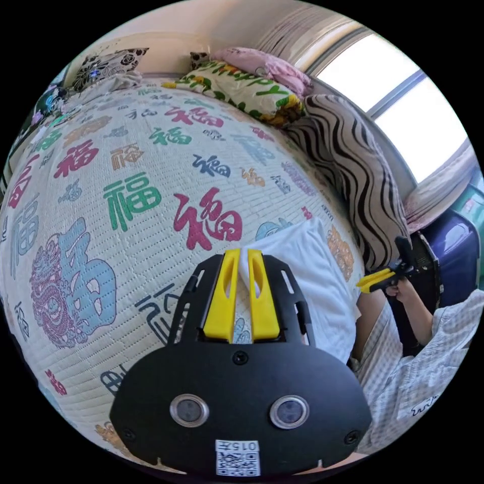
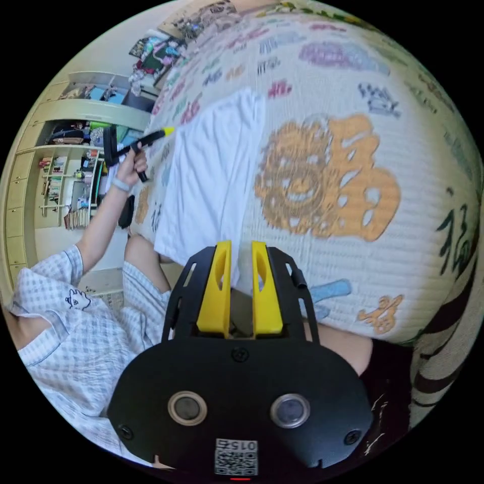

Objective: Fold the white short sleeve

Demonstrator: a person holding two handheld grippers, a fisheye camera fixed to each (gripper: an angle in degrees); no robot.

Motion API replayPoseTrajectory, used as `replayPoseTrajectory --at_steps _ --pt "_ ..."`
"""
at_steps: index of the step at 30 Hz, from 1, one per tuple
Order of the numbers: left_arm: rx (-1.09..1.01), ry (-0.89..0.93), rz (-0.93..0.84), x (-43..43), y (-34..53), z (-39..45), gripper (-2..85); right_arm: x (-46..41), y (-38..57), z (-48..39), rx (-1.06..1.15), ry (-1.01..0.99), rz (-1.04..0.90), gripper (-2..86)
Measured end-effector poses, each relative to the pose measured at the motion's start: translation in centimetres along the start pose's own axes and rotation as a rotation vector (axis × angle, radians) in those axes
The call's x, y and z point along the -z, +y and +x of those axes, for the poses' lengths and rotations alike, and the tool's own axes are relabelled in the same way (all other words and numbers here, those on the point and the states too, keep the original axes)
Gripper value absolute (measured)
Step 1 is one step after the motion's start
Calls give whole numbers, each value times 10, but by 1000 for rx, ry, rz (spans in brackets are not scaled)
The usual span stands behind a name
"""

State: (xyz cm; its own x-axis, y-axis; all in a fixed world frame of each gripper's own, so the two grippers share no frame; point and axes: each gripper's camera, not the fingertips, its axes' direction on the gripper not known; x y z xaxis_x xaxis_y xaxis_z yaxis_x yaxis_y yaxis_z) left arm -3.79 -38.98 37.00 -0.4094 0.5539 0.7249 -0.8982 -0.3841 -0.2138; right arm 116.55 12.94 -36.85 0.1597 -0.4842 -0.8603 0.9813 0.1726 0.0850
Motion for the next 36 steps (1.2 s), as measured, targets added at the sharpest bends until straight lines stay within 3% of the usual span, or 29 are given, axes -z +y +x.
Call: replayPoseTrajectory --at_steps 2,6,12,20,25,32,36 --pt "7 4 46 14 3 -3 67 22 -17 -1 15 5 99 92" --pt "21 -5 -60 6 -2 -23 60 35 -86 -8 70 17 210 101" --pt "82 64 -8 29 1 -55 8 1 -168 19 -20 -122 82 11" --pt "161 91 13 43 11 -92 17 6 -168 59 -121 -308 141 11" --pt "241 120 87 103 44 -99 68 42 -115 49 -70 -338 262 44" --pt "221 201 -56 143 135 -31 111 21 -21 4 26 -203 18 84" --pt "253 232 -175 119 167 -11 93 -17 -7 0 16 -239 -141 49"
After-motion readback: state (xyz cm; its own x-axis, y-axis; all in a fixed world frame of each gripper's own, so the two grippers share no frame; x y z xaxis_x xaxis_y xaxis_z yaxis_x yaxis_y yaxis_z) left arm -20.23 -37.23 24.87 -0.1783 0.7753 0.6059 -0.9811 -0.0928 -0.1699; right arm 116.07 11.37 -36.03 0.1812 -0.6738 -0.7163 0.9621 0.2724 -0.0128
